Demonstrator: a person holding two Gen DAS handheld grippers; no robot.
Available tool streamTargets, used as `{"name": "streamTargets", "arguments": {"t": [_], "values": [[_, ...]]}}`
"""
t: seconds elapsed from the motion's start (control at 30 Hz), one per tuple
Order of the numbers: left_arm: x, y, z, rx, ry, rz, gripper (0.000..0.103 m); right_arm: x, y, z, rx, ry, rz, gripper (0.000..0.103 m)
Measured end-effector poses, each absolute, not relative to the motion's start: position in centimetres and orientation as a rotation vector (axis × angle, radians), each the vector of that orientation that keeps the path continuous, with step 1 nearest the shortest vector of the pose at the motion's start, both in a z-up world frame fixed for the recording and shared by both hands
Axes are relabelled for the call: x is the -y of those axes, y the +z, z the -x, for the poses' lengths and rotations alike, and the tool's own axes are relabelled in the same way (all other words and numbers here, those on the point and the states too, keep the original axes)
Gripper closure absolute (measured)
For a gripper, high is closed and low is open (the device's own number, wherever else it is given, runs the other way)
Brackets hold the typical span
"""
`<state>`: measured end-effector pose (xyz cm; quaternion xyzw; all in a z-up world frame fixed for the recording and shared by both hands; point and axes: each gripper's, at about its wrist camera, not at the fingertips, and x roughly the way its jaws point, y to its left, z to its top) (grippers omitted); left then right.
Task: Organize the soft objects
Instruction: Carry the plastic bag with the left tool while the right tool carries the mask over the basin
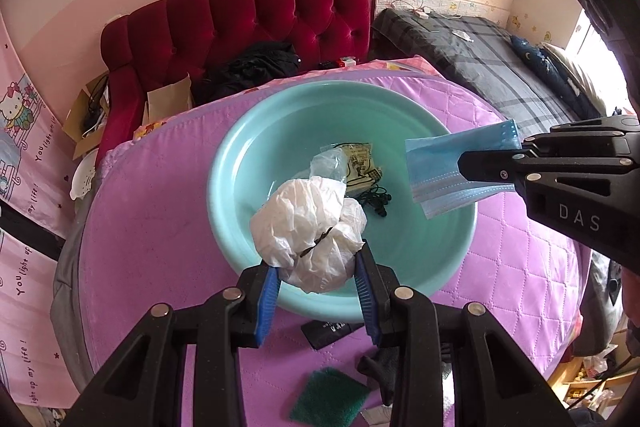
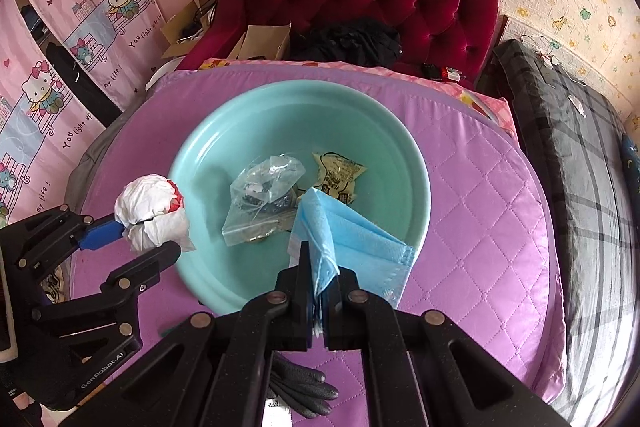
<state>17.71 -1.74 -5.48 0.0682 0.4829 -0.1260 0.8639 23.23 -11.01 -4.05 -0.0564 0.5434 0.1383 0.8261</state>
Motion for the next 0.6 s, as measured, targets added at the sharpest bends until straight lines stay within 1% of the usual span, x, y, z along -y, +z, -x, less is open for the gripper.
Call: {"name": "streamTargets", "arguments": {"t": [0.6], "values": [[1.3, -8.8, -25.7, -1.060, -0.213, -0.155, 0.064, 10.0, -7.3, -29.6, -1.186, 0.243, 0.090, 0.102]]}}
